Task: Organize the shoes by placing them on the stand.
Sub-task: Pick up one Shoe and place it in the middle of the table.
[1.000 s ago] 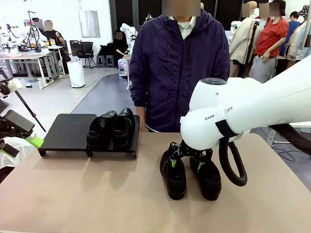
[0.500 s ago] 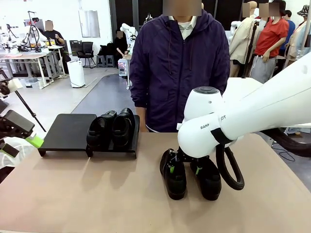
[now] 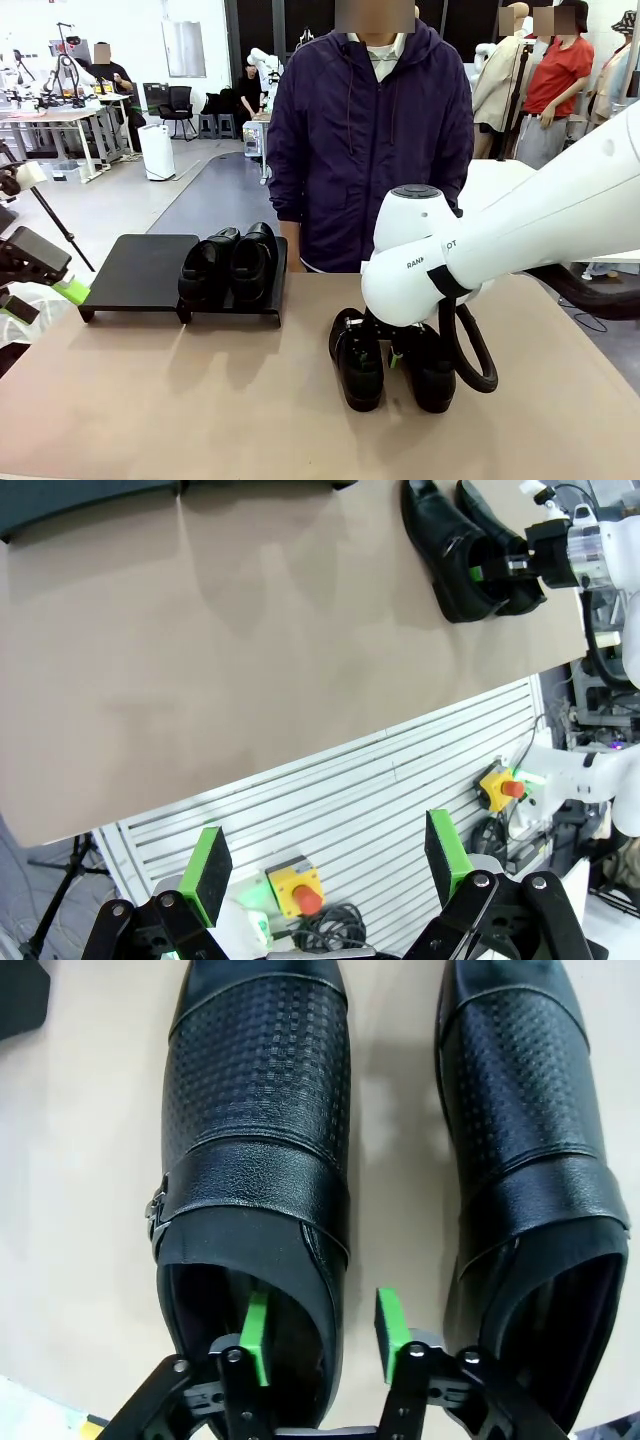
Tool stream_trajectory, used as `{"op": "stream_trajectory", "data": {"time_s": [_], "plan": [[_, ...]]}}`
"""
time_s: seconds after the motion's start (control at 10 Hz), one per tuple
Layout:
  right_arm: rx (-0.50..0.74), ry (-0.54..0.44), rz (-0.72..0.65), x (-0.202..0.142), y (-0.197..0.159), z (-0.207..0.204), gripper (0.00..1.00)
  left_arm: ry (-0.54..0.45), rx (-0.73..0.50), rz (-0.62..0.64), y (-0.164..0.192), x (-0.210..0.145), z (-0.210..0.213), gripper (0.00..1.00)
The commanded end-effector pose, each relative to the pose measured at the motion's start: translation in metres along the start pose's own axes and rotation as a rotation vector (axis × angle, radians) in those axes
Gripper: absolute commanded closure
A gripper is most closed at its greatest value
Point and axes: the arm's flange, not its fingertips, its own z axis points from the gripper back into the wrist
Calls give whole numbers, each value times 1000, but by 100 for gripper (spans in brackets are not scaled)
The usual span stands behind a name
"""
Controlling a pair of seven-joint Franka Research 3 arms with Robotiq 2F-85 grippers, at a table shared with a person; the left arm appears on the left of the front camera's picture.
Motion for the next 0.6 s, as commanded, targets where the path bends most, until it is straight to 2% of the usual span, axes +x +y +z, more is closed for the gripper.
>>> {"op": "stream_trajectory", "data": {"time_s": [0.0,0.5], "plan": [[-28,-9,-19,5,9,1,100,4,-2,9,2,-1,2,0],[-49,8,-14,4,9,5,100,4,-2,9,2,-1,2,0]]}}
